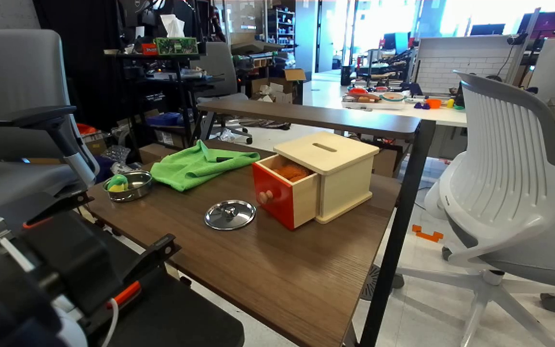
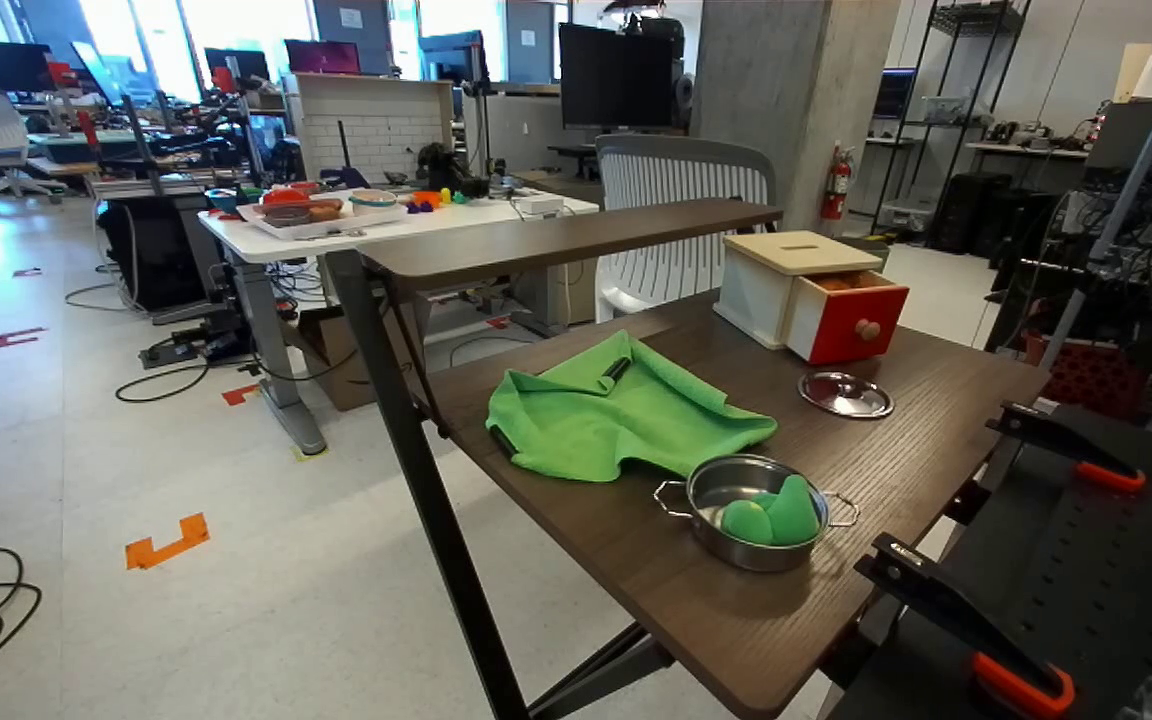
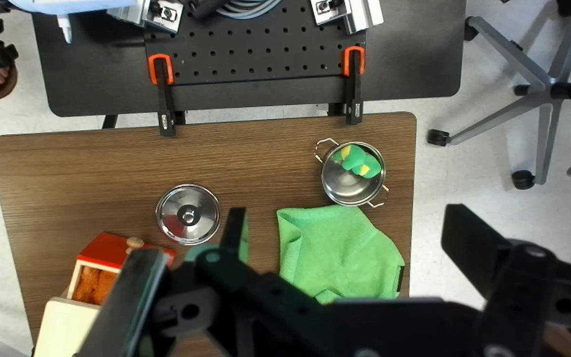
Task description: Close the open drawer
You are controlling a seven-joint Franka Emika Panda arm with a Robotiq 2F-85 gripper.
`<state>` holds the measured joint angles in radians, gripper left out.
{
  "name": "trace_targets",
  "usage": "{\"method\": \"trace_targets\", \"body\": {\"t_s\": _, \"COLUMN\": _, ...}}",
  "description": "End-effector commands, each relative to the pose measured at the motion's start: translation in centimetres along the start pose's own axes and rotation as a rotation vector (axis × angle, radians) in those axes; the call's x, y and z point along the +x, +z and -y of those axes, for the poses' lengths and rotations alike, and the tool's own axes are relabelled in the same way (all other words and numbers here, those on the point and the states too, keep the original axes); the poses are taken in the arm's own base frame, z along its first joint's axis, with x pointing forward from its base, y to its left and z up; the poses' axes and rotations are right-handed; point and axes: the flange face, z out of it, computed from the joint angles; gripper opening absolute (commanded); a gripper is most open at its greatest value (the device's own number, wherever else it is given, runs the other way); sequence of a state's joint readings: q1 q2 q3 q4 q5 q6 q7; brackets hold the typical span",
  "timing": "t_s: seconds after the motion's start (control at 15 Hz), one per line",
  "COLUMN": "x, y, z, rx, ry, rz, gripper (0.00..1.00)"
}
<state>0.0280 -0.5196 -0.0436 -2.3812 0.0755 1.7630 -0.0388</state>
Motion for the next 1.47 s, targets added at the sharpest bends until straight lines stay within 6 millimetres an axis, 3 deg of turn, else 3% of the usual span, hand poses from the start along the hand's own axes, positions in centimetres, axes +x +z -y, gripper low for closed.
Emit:
{"method": "trace_targets", "body": {"t_s": 0.0, "x": 0.0, "y": -0.1, "z": 0.0, "rx": 0.0, "ry": 0.0, "rz": 0.001, "gripper": 1.0}}
{"method": "trace_targets", "body": {"t_s": 0.73, "x": 0.0, "y": -0.1, "z": 0.0, "rx": 0.0, "ry": 0.0, "rz": 0.001, "gripper": 1.0}}
{"method": "trace_targets", "body": {"t_s": 1.2, "x": 3.2, "y": -0.9, "z": -0.7, "rx": 0.043, "ry": 0.075, "rz": -0.15, "gripper": 1.0}}
{"method": "trace_targets", "body": {"t_s": 1.4, "x": 4.9, "y": 0.2, "z": -1.4, "rx": 0.038, "ry": 0.097, "rz": -0.158, "gripper": 1.0}}
